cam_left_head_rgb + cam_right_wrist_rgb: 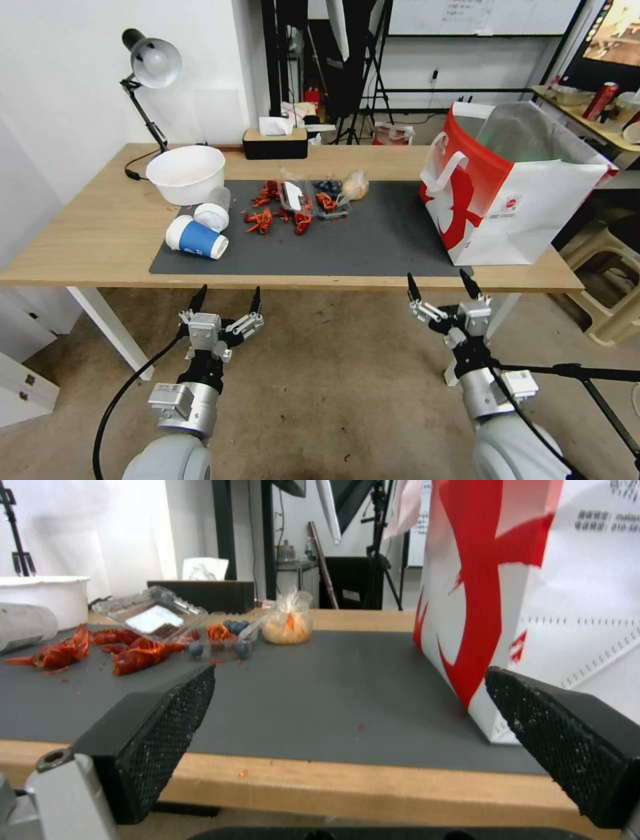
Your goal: Pick up the trash from the table and place it into the takeout bag.
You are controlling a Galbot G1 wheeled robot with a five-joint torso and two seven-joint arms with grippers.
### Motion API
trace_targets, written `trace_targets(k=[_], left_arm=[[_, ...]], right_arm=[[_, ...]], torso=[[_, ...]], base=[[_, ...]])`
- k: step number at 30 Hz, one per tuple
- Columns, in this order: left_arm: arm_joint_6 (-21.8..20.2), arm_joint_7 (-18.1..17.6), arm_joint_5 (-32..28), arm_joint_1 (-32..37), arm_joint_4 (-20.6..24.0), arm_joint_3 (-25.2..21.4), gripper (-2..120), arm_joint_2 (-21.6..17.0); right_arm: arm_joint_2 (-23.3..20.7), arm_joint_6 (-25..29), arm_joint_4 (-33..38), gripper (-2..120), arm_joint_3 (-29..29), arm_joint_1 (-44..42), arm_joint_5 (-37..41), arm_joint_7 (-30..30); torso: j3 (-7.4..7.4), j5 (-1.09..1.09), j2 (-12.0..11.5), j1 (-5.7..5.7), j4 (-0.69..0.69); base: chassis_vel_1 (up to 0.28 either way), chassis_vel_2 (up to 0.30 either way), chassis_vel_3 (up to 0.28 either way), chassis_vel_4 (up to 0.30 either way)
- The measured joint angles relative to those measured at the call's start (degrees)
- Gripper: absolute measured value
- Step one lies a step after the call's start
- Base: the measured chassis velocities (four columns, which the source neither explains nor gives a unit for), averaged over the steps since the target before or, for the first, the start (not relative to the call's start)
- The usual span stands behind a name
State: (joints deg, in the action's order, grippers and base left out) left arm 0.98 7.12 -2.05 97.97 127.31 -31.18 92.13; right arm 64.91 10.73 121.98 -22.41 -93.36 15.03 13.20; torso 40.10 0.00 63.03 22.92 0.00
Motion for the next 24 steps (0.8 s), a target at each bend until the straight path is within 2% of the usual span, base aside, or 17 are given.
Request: trace_targets(k=[10, 17, 23, 24], left_arm=[[0.16, -0.04, -0.03, 0.1, 0.0, -0.05, 100, 0.0], [0.19, -0.08, -0.24, -0.02, -0.11, -0.29, 100, 0.0], [0.3, -0.08, -0.25, -0.13, -0.58, -0.26, 100, 0.0], [0.31, -0.08, -0.2, -0.16, -0.69, -0.24, 100, 0.0]], right_arm=[[-0.08, -0.13, -0.14, 100, -0.03, 0.87, 0.62, 0.22], [-0.71, -2.33, 0.23, 100, 0.89, 4.32, 1.72, 1.07], [-2.21, -5.76, 0.14, 100, 1.88, 10.33, 4.97, 1.95], [-3.42, -8.21, -1.15, 100, 2.47, 15.02, 8.13, 2.24]], torso=[[0.0, 0.0, 0.0, 0.0, 0.0], [0.0, 0.0, 0.0, -0.01, 0.0], [0.0, 0.0, 0.0, 0.0, 0.0], [0.0, 0.01, 0.0, 0.0, 0.0]], base=[[0.0, 0.0, 0.0, 0.0], [0.0, 0.0, 0.0, 0.0], [0.0, 0.0, 0.0, 0.0], [0.0, 0.0, 0.0, 0.0]])
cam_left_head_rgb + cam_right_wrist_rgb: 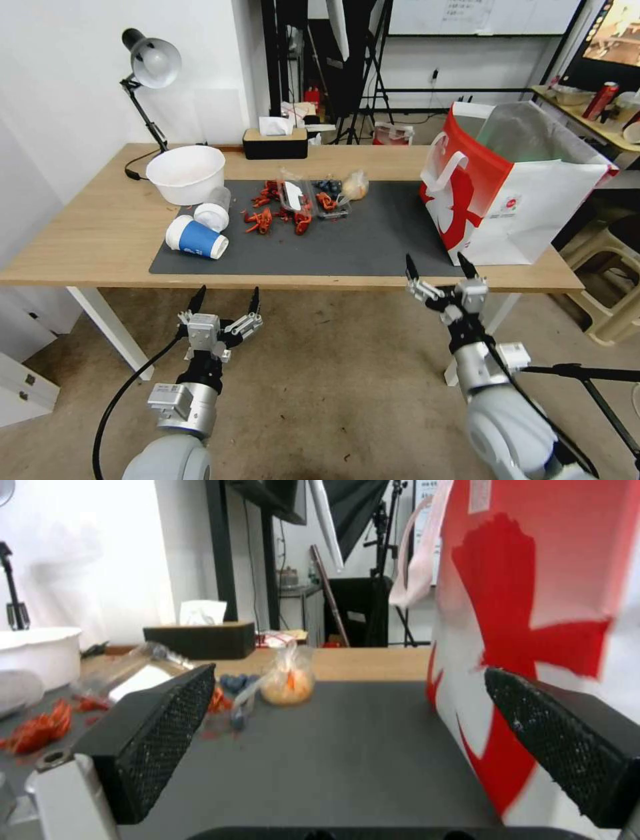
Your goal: Pick up the trash from the table and place it into the takeout bag.
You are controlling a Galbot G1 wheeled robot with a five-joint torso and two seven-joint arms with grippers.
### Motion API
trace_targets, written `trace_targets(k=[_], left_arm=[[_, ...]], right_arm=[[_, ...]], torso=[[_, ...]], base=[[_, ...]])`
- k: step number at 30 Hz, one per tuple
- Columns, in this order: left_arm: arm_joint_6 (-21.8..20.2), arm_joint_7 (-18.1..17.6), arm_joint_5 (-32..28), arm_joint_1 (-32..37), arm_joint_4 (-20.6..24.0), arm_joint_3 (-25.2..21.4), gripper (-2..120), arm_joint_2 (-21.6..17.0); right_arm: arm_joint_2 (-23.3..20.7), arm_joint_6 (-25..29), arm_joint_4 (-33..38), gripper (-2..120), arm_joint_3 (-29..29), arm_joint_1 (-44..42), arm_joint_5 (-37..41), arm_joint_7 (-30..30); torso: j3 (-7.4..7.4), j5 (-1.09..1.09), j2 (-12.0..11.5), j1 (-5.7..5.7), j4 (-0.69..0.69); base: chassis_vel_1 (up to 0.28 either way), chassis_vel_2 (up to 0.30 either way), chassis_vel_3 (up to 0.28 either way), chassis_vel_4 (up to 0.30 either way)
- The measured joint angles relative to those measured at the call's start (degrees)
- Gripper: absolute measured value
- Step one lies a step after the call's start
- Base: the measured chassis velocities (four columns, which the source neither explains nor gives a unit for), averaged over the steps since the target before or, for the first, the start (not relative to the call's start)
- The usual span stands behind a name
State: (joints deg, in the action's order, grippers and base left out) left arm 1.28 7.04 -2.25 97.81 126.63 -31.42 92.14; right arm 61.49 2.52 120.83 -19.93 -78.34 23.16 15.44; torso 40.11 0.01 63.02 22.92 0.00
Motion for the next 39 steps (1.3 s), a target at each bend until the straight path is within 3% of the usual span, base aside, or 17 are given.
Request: trace_targets(k=[8, 13, 27, 39], left_arm=[[0.0, 0.09, 0.65, 0.42, -0.08, 0.13, 100, 0.0], [0.01, 0.13, 1.11, 0.69, -0.07, 0.13, 100, 0.0], [0.59, 0.1, 1.34, 0.67, -0.96, -0.37, 100, 0.0], [0.71, 0.02, 1.21, 0.08, -1.92, -0.55, 100, 0.0]], right_arm=[[-1.61, -5.79, -5.27, 100, 3.86, 13.16, 7.9, 2.1], [-0.97, -9.17, -10.53, 100, 9.26, 22.41, 11.85, 5.26], [4.65, -14.53, -31.85, 100, 22.04, 45.74, 16.78, 11.18], [9.89, -15.58, -47.29, 100, 26.34, 56.75, 21.3, 11.19]], torso=[[0.0, 0.0, 0.0, 0.0, 0.0], [0.01, 0.0, 0.0, 0.0, -0.01], [0.01, 0.0, -0.01, 0.01, -0.01], [0.0, 0.0, -0.01, 0.01, 0.0]], base=[[0.0, 0.0, 0.0, 0.0], [0.0, 0.0, 0.0, 0.0], [0.0, 0.0, 0.0, 0.0], [0.0, 0.0, 0.0, 0.0]])
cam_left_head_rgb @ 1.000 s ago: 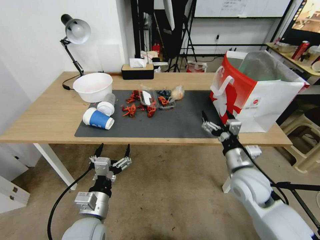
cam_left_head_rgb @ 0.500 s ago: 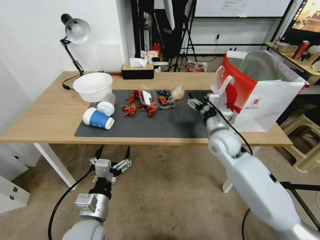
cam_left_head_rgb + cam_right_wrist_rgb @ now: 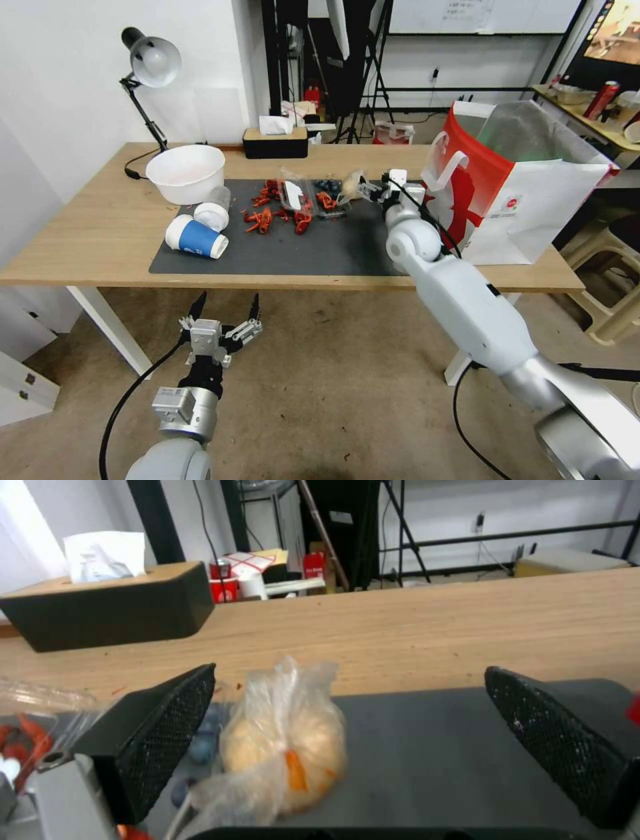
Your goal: Pick up the trash from the table and place it into the takeout bag.
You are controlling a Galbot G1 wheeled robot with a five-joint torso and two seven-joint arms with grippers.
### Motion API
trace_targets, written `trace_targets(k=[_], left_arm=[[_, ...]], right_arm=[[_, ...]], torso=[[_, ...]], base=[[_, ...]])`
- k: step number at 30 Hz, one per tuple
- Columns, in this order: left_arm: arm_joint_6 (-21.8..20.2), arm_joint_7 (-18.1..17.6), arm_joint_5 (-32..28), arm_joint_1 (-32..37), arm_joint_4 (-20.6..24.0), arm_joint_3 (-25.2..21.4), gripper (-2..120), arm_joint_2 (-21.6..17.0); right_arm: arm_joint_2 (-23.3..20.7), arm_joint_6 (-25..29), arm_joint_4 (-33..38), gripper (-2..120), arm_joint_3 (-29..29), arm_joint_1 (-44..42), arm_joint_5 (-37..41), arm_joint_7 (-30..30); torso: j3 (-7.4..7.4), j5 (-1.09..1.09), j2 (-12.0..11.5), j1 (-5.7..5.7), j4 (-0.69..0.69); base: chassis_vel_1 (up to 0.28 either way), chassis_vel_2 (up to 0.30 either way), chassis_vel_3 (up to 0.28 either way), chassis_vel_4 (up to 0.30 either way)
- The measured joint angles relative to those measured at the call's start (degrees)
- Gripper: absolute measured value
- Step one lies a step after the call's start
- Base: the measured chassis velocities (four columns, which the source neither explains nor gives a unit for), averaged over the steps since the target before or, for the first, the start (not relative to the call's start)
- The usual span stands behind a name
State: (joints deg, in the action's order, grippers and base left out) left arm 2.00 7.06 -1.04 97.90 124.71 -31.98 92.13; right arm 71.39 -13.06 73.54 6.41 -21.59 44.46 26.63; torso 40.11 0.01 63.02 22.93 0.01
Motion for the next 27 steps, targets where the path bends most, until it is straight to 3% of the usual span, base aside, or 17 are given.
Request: trace_targets(k=[15, 27], left_arm=[[0.08, -0.28, -0.47, -0.45, -0.8, -0.35, 100, 0.0], [0.3, -0.7, -0.56, -0.44, -0.99, -0.58, 100, 0.0]], right_arm=[[6.17, -0.3, -14.25, 100, 3.19, 7.2, 0.44, -1.87], [8.49, -0.91, -19.37, 100, 3.56, 8.28, -0.11, -2.94]], torso=[[0.0, 0.0, 0.0, 0.0, 0.0], [-0.01, -0.01, 0.0, 0.0, -0.01]], base=[[0.0, 0.0, 0.0, 0.0], [0.0, 0.0, 0.0, 0.0]])
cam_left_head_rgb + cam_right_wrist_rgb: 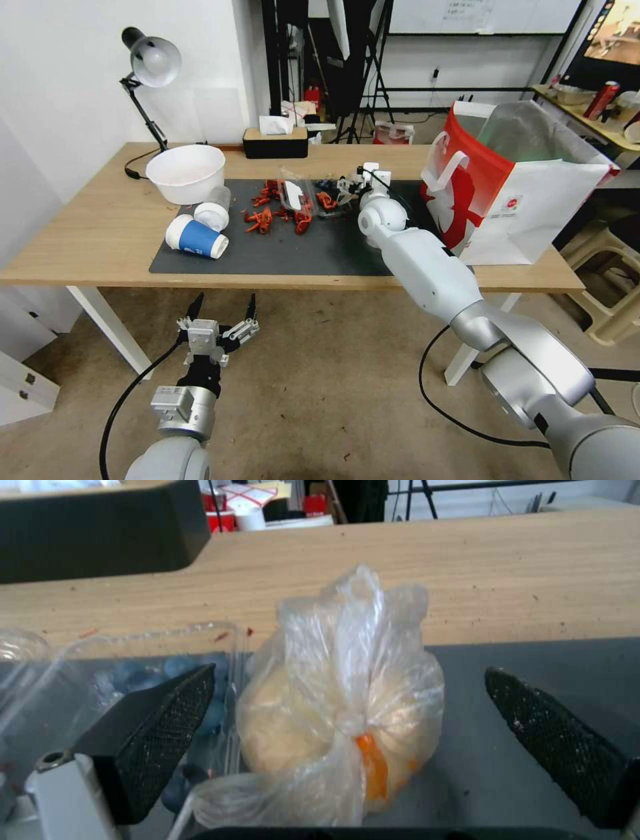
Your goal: Pick up the trash from the table and place it into the takeout bag.
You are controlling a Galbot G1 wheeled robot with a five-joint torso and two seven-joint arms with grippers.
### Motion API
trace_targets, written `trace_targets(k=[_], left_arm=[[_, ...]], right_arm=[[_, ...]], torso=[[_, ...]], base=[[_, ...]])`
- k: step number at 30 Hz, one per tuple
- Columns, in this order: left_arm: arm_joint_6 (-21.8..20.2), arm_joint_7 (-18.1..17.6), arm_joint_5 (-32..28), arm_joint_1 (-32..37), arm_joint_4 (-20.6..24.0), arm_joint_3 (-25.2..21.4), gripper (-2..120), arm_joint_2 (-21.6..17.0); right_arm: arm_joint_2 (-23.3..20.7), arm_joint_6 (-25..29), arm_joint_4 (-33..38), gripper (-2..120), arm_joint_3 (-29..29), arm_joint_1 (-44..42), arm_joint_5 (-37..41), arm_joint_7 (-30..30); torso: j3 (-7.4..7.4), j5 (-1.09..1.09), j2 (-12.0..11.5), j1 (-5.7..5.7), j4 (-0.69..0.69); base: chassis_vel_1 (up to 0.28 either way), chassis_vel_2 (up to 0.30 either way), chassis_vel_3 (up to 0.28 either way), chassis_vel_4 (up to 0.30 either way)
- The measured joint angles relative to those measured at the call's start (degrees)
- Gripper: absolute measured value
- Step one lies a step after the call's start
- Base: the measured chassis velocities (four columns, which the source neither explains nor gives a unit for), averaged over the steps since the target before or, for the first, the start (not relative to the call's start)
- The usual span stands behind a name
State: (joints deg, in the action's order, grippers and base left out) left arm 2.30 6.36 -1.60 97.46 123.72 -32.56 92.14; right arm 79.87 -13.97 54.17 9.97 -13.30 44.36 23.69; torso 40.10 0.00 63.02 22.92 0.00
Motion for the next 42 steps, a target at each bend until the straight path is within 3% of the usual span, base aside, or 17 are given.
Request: trace_targets(k=[5, 11, 13, 15, 19, 31, 38, 42], left_arm=[[0.1, -0.06, 0.0, -0.01, -0.09, 0.01, 100, 0.0], [0.18, -0.1, 0.0, -0.02, -0.13, 0.04, 100, 0.0], [0.33, -0.1, 0.02, 0.05, -0.15, 0.06, 100, 0.0], [0.39, -0.1, 0.03, 0.08, -0.16, 0.07, 100, 0.0], [0.51, -0.11, 0.05, 0.11, -0.2, 0.08, 100, 0.0], [0.78, -0.12, 0.08, 0.29, -0.28, 0.1, 100, 0.0], [0.8, -0.14, 0.1, 0.34, -0.28, 0.12, 100, 0.0], [1.12, -0.16, 0.15, 0.41, -0.34, 0.18, 100, 0.0]], right_arm=[[0.17, -0.1, -0.62, 97, -0.06, 0.0, -0.1, -0.01], [0.11, -0.57, -0.81, 77, -0.21, -0.2, -0.11, -0.02], [0.1, -0.67, -1.03, 65, -0.27, -0.37, -0.11, -0.02], [0.11, -0.69, -1.06, 62, -0.31, -0.45, -0.11, 0.0], [0.11, -0.79, -1.05, 42, -0.41, -0.76, -0.09, 0.11], [-0.55, -0.94, 0.56, 5, -0.75, -1.06, 1.03, 0.82], [-2.27, -1.12, 6.05, 3, -1.26, -1.93, 2.75, 1.84], [-5.18, -1.26, 13.96, 3, -2.18, -3.3, 3.37, 2.25]], torso=[[0.0, 0.0, 0.0, 0.0, 0.0], [0.0, 0.0, 0.0, 0.0, 0.0], [0.0, 0.0, 0.0, 0.0, 0.0], [0.0, 0.0, 0.01, 0.0, 0.0], [0.0, 0.0, 0.02, -0.02, 0.0], [0.0, 0.0, 0.01, -0.01, 0.01], [0.0, 0.0, 0.01, -0.01, 0.0], [0.0, 0.0, 0.01, -0.01, 0.01]], base=[[0.0, 0.0, 0.0, 0.0], [0.0, 0.0, 0.0, 0.0], [0.0, 0.0, 0.0, 0.0], [0.0, 0.0, 0.0, 0.0], [0.0, 0.0, 0.0, 0.0], [0.0, 0.0, 0.0, 0.0], [0.0, 0.0, 0.0, 0.0], [0.0, 0.0, 0.0, 0.0]])
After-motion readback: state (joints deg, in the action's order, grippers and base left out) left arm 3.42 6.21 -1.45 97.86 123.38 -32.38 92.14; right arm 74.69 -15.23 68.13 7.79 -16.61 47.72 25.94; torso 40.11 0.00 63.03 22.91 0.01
